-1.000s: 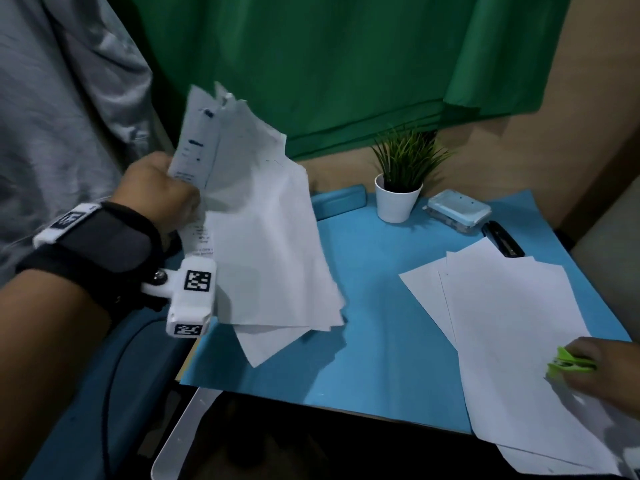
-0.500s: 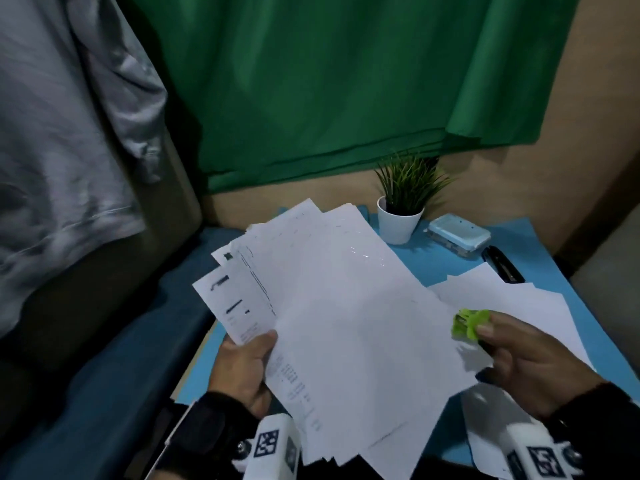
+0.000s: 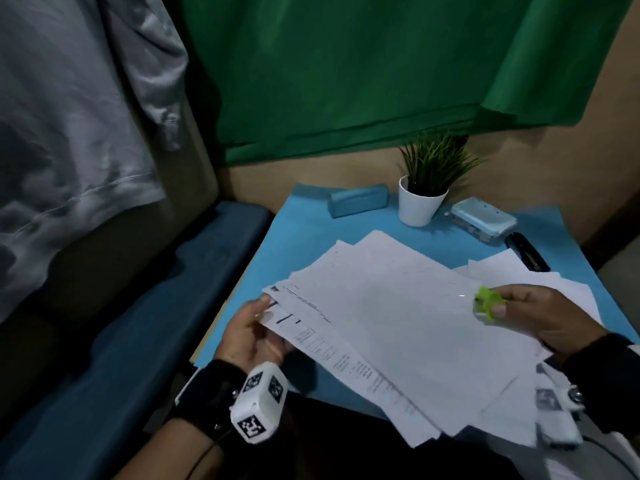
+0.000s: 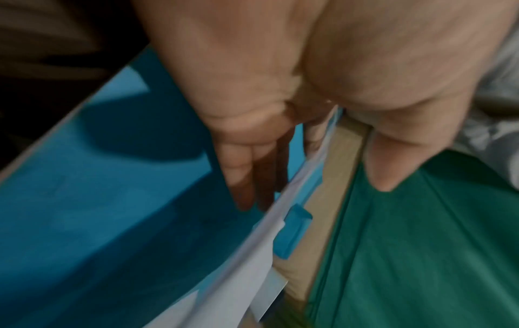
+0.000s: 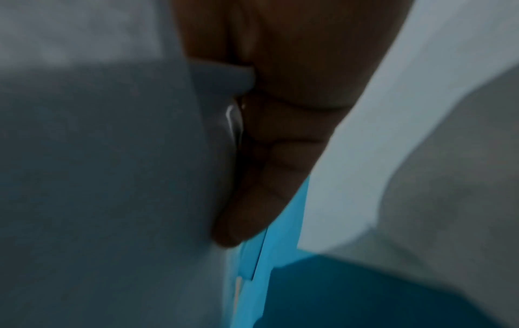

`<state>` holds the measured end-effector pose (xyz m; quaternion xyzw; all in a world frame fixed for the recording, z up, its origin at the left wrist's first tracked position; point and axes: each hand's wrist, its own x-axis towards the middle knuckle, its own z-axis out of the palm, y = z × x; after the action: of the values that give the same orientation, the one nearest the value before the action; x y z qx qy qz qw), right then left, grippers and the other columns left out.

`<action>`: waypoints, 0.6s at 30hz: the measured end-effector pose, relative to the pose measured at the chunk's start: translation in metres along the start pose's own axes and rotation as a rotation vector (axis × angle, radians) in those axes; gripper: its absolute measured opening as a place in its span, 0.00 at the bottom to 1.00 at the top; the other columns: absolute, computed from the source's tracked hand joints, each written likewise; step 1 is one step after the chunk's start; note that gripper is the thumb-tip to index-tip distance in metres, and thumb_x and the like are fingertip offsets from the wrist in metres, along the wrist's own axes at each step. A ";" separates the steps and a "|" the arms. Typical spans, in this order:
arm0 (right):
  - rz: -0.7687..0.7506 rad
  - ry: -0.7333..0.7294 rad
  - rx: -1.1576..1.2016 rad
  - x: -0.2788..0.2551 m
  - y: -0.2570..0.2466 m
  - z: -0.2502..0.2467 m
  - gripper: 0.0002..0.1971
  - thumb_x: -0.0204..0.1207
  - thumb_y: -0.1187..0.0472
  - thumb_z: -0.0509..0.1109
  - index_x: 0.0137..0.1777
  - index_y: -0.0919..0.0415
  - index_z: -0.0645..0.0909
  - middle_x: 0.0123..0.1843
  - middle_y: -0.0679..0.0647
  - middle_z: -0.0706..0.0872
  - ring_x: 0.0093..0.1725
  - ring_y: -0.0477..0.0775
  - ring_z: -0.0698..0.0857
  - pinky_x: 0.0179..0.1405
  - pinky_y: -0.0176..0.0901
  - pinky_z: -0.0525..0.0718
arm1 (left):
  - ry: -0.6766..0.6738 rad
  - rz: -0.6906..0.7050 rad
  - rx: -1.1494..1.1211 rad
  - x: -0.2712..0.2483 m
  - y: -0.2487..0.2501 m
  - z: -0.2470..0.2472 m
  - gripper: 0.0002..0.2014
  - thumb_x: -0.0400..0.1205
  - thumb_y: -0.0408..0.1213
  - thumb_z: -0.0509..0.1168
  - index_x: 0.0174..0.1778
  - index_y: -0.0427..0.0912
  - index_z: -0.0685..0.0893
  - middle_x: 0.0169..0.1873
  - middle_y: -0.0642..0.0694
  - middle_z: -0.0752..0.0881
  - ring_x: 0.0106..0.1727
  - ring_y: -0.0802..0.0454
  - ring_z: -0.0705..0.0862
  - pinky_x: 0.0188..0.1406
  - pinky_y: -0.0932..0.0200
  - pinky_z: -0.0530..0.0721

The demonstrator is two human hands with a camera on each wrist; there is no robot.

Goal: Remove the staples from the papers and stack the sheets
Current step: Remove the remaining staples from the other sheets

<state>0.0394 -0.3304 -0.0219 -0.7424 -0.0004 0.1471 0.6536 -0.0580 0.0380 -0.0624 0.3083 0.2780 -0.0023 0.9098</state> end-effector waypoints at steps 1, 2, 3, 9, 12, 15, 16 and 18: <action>0.017 -0.017 -0.005 0.002 -0.002 -0.010 0.33 0.31 0.46 0.91 0.38 0.65 0.92 0.42 0.64 0.92 0.38 0.53 0.92 0.38 0.36 0.89 | -0.009 -0.028 -0.018 0.004 0.008 -0.004 0.29 0.65 0.44 0.76 0.60 0.33 0.84 0.55 0.33 0.90 0.53 0.35 0.90 0.55 0.36 0.87; 0.044 -0.038 -0.017 0.001 -0.006 -0.014 0.29 0.34 0.47 0.91 0.36 0.60 0.93 0.39 0.60 0.93 0.39 0.52 0.92 0.37 0.36 0.89 | -0.007 -0.062 -0.042 0.007 0.014 -0.008 0.39 0.57 0.48 0.81 0.63 0.33 0.82 0.59 0.31 0.88 0.57 0.33 0.88 0.61 0.36 0.83; 0.076 -0.049 -0.014 -0.001 -0.013 -0.017 0.15 0.47 0.54 0.89 0.34 0.56 0.93 0.37 0.57 0.93 0.39 0.51 0.92 0.35 0.35 0.89 | -0.015 -0.094 -0.052 0.011 0.019 -0.011 0.48 0.52 0.52 0.83 0.67 0.33 0.80 0.62 0.30 0.86 0.60 0.32 0.86 0.66 0.36 0.79; 0.034 -0.143 -0.179 -0.007 -0.046 -0.037 0.07 0.60 0.52 0.86 0.37 0.48 0.93 0.35 0.54 0.92 0.33 0.50 0.90 0.34 0.40 0.88 | -0.191 -0.187 0.288 0.010 0.031 0.001 0.16 0.75 0.43 0.70 0.50 0.34 0.84 0.37 0.35 0.88 0.34 0.42 0.89 0.36 0.57 0.88; 0.073 -0.149 -0.344 -0.002 -0.061 -0.030 0.20 0.40 0.45 0.91 0.34 0.44 0.92 0.33 0.50 0.92 0.30 0.44 0.88 0.32 0.33 0.87 | -0.229 -0.217 0.714 0.002 0.018 0.011 0.06 0.71 0.34 0.77 0.41 0.41 0.88 0.28 0.39 0.76 0.20 0.49 0.73 0.22 0.62 0.69; 0.052 -0.071 -0.443 0.015 -0.067 -0.028 0.37 0.22 0.34 0.88 0.39 0.43 0.92 0.39 0.50 0.93 0.35 0.43 0.89 0.40 0.31 0.87 | -0.167 -0.203 0.725 0.000 -0.005 0.017 0.09 0.84 0.22 0.62 0.49 0.36 0.87 0.35 0.40 0.92 0.28 0.49 0.89 0.24 0.61 0.85; -0.019 -0.013 -0.528 0.020 -0.066 -0.031 0.38 0.23 0.32 0.87 0.41 0.43 0.92 0.45 0.50 0.93 0.40 0.43 0.89 0.47 0.32 0.86 | -0.160 -0.201 0.699 -0.004 -0.012 0.020 0.10 0.86 0.20 0.59 0.53 0.33 0.85 0.35 0.40 0.92 0.27 0.51 0.89 0.23 0.63 0.85; -0.129 0.078 -0.753 0.020 -0.075 -0.025 0.28 0.39 0.36 0.89 0.41 0.44 0.91 0.58 0.48 0.90 0.54 0.41 0.84 0.56 0.23 0.78 | -0.143 -0.178 0.671 -0.006 -0.023 0.019 0.10 0.87 0.19 0.56 0.54 0.31 0.82 0.29 0.42 0.91 0.21 0.55 0.86 0.17 0.68 0.81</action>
<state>0.0789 -0.3401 0.0490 -0.9339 -0.0764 0.0669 0.3427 -0.0581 0.0075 -0.0598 0.5635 0.2233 -0.1943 0.7713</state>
